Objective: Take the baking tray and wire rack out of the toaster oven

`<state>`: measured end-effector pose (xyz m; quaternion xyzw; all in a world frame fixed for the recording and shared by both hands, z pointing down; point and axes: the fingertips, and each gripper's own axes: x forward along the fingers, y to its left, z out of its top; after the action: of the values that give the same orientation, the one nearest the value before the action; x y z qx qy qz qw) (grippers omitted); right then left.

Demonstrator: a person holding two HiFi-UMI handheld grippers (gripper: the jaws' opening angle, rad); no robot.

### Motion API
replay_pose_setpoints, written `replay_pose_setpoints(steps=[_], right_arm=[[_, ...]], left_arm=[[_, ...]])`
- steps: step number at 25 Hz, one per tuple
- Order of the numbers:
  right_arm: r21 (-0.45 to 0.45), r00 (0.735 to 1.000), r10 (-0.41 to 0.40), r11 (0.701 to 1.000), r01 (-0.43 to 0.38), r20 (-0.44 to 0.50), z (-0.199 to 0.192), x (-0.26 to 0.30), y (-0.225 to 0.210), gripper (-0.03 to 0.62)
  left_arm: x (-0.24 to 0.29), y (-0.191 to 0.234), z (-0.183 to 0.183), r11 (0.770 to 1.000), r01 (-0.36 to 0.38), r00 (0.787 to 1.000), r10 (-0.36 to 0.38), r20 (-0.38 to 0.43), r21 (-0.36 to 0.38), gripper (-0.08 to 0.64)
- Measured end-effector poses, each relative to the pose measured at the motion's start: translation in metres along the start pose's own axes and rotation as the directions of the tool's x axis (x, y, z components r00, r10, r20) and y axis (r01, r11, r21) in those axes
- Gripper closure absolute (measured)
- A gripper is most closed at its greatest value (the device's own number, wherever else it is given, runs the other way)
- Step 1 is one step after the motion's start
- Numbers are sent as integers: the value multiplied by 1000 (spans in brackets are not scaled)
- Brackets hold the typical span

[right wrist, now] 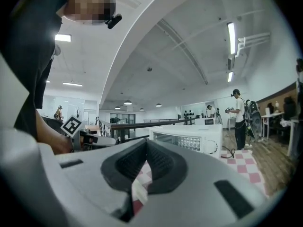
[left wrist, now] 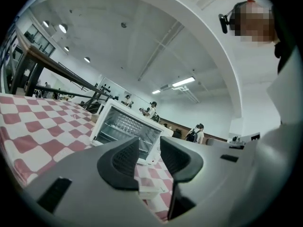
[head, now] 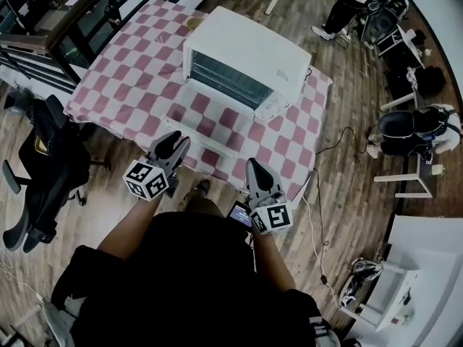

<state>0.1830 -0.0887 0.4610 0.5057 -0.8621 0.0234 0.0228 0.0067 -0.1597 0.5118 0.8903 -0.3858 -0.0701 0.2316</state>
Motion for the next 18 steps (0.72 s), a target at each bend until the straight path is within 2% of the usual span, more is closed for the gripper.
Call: replay_pose_setpoints(steps=[2, 5, 10, 12, 16, 18], right_arm=[[11, 1000, -4, 1000, 4, -16, -5, 12, -11, 589], [26, 999, -20, 999, 21, -26, -7, 26, -33, 589], [37, 999, -36, 999, 37, -23, -9, 44, -68, 589], [47, 999, -38, 998, 39, -27, -12, 49, -79, 589], [64, 998, -46, 997, 48, -34, -17, 56, -98, 589], [78, 998, -53, 995, 54, -23, -17, 58, -106, 589]], left_arm=[[19, 10, -2, 999, 6, 1000, -7, -11, -52, 439], [51, 25, -3, 985, 7, 1000, -8, -3, -171, 440], [105, 51, -3, 931, 12, 1000, -1, 30, -364, 440], [125, 57, -9, 903, 16, 1000, -3, 30, -429, 440], [160, 67, -28, 810, 21, 1000, -6, 27, -585, 439], [175, 76, -38, 779, 11, 1000, 1, 19, -626, 436]])
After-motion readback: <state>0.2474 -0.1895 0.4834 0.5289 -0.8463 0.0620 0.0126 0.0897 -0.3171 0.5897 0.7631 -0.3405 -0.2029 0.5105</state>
